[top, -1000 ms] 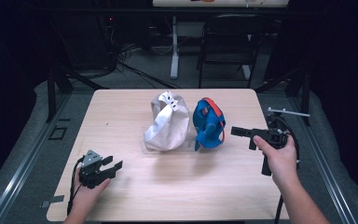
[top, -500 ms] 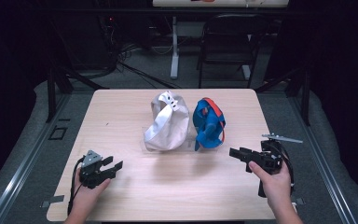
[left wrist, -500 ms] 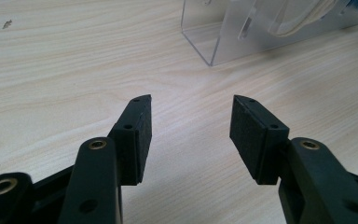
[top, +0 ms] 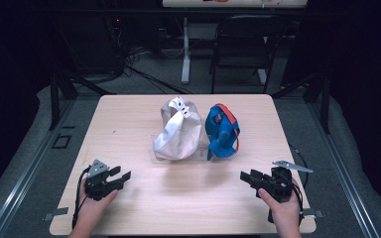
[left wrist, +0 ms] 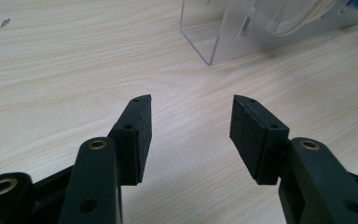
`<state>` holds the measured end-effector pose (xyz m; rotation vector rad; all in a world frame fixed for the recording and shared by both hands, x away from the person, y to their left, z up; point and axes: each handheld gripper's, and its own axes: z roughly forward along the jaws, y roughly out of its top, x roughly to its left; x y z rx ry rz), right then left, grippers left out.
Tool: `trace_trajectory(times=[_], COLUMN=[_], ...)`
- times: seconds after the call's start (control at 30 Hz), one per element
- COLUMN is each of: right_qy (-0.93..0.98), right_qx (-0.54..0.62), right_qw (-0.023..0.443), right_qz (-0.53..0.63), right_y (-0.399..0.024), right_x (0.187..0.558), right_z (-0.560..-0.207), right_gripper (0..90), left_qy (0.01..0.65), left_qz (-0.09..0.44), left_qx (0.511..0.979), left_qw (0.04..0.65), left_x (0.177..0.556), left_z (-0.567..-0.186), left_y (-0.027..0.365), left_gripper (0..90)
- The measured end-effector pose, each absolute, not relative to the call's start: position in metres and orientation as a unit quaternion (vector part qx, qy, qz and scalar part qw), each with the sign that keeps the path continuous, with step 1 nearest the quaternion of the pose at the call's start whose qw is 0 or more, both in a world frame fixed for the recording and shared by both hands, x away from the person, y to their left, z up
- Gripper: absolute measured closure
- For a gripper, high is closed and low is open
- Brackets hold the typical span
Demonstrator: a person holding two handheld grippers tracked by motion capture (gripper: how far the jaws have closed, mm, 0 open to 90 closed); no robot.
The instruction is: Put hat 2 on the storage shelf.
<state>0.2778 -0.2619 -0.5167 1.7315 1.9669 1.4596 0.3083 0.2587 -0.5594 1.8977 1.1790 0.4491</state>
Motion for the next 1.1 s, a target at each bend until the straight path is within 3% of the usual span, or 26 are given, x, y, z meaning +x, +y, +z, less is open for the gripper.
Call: trace_trajectory(times=[0.5,0.73,1.1], right_qy=[0.668,0.669,0.671], right_qx=[0.550,0.553,0.551], right_qw=[0.072,0.092,0.084], right_qz=[0.496,0.488,0.490], right_y=[-0.254,-0.255,-0.254], right_x=[0.274,0.274,0.275], right_z=[-0.545,-0.548,-0.552], right_gripper=[48.0,50.9,49.7], left_qy=[0.467,0.467,0.463], left_qz=[0.176,0.176,0.170], left_qx=[0.759,0.757,0.762], left_qw=[0.417,0.422,0.420], left_x=[0.308,0.309,0.309], left_z=[-0.560,-0.562,-0.564], left_y=[0.258,0.256,0.252], left_gripper=[49.0,48.9,48.9])
